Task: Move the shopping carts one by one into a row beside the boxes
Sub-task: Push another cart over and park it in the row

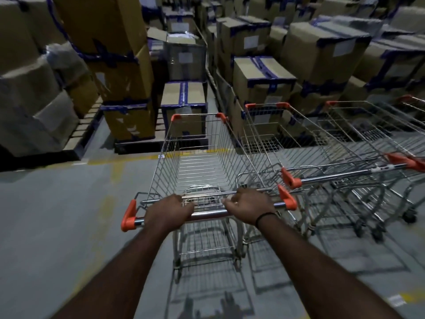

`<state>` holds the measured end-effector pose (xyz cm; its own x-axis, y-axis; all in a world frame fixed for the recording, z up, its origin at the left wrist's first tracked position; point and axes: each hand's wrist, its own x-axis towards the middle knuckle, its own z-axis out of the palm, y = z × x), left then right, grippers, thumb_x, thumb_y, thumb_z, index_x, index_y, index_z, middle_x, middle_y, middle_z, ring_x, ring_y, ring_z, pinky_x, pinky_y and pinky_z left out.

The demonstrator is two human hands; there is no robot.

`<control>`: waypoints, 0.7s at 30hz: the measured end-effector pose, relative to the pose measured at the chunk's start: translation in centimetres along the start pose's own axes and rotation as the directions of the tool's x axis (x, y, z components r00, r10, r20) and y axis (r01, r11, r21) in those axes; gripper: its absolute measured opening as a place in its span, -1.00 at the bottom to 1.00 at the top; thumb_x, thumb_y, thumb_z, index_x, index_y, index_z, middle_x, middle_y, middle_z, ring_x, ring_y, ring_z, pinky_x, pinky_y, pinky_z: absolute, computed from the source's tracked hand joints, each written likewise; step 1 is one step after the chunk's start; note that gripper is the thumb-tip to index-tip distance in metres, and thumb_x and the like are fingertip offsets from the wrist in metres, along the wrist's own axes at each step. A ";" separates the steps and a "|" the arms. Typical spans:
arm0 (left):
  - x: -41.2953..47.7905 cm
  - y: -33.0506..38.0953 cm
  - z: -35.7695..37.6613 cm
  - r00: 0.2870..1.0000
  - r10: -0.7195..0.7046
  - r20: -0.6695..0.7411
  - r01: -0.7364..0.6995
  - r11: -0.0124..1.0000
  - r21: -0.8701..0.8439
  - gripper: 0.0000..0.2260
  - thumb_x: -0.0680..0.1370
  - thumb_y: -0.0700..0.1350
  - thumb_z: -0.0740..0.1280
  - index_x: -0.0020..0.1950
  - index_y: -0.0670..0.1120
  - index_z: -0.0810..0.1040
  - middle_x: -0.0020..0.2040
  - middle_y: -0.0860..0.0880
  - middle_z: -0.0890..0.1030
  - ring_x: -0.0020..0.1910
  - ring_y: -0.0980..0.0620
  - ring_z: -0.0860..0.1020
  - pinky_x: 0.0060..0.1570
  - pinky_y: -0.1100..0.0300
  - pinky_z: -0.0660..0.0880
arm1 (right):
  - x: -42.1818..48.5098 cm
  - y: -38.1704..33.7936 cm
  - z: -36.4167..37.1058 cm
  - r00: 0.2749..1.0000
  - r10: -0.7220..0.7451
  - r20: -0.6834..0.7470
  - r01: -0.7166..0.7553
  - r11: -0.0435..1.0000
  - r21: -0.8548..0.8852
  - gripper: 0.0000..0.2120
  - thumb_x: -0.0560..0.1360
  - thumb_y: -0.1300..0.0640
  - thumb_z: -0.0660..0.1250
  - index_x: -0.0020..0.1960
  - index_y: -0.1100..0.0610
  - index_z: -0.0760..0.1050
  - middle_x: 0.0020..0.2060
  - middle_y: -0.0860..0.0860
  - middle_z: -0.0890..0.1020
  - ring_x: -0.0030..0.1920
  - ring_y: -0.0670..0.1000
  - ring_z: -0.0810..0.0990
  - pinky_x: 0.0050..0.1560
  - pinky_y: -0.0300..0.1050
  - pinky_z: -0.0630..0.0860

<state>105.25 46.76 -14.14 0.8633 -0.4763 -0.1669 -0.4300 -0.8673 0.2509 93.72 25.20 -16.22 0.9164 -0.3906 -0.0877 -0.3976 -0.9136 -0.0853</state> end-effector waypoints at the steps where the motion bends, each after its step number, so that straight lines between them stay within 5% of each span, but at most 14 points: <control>1: 0.3 0.1 0.0 1.000 0.003 -0.006 -0.003 1.000 0.003 -0.42 0.52 0.39 0.14 0.30 0.00 0.56 0.23 -0.08 0.63 0.18 -0.11 0.57 0.03 0.05 0.42 | 0.3 0.1 -0.1 1.000 -0.004 0.001 0.004 1.000 0.001 -0.22 0.44 -0.49 -0.16 0.07 -0.06 0.67 0.11 -0.03 0.60 0.13 0.10 0.58 0.07 0.04 0.52; 9: 1.4 0.4 0.0 1.000 -0.003 -0.019 0.003 1.000 -0.012 -0.46 0.52 0.36 0.15 0.25 0.01 0.57 0.18 -0.07 0.64 0.13 -0.10 0.58 -0.06 0.07 0.38 | 1.9 0.7 -0.2 1.000 -0.027 0.002 0.027 1.000 0.004 -0.19 0.44 -0.50 -0.18 0.02 -0.01 0.67 0.03 -0.03 0.59 0.04 0.07 0.58 -0.14 -0.06 0.43; 21: 3.4 1.8 -0.1 0.999 -0.026 -0.038 0.025 1.000 -0.007 -0.51 0.55 0.32 0.14 0.20 -0.01 0.58 0.13 -0.08 0.64 0.01 -0.07 0.55 -0.09 0.09 0.38 | 4.9 2.2 0.1 1.000 -0.006 0.000 0.006 1.000 0.020 -0.11 0.38 -0.57 -0.20 0.01 0.00 0.68 0.13 0.01 0.65 0.07 0.07 0.60 0.03 0.02 0.54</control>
<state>107.42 43.63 -14.18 0.8834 -0.4481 -0.1367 -0.4063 -0.8780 0.2530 97.31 21.33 -16.92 0.9186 -0.3855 -0.0868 -0.3933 -0.9134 -0.1052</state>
